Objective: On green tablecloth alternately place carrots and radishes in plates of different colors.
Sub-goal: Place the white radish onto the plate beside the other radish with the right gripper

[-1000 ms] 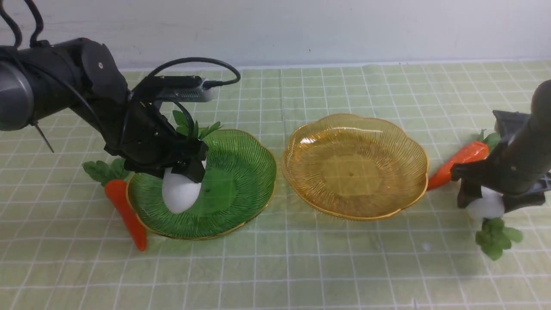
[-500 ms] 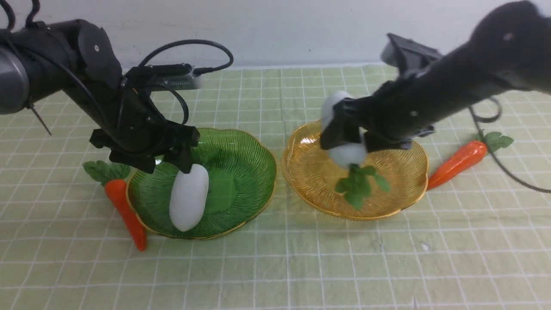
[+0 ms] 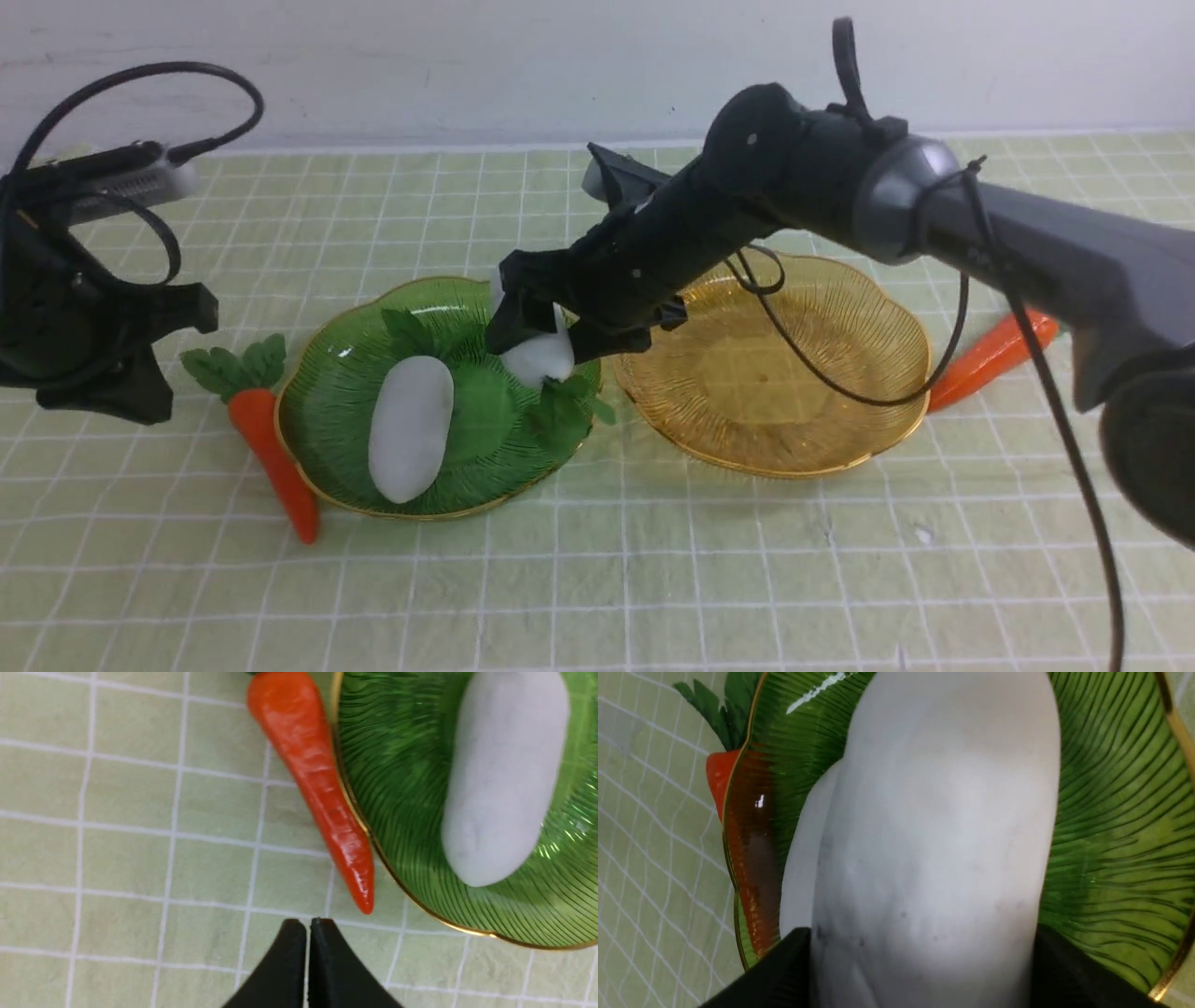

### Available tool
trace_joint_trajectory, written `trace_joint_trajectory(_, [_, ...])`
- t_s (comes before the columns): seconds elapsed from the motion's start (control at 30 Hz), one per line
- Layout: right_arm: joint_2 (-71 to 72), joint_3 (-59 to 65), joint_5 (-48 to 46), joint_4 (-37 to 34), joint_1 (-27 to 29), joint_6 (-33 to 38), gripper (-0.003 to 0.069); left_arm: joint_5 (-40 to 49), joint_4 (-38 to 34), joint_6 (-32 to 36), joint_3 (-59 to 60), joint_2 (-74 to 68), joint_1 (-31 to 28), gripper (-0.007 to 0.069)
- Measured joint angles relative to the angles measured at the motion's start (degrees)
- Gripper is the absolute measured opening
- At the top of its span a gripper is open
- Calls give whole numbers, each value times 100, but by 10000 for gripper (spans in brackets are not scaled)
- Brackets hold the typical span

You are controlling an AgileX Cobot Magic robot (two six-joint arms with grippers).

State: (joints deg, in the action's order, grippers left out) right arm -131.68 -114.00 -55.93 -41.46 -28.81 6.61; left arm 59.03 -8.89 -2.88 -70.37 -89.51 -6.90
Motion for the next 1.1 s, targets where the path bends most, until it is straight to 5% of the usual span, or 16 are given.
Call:
trace_joint_trajectory(0.17, [-216, -327, -420, -1, 0, -175, 587, -450, -153, -150, 53, -174, -83, 25])
trace_joint_trajectory(0.3, [-216, -612, -725, 343, 0, -162, 638, -897, -252, -161, 53, -469, -83, 150])
trace_joint_trajectory(0.5, [-209, -1469, -1441, 925, 77, -149, 616, -1585, -279, -362, 53, -952, -83, 435])
trace_joint_trajectory(0.63, [-4, -1781, -1487, 1064, 115, -149, 559, -2107, -379, -400, 53, -1359, -83, 542])
trace_joint_trajectory(1.1, [628, -1836, -1596, 1394, 126, -24, 515, -3073, -808, -608, 53, -2183, -83, 561])
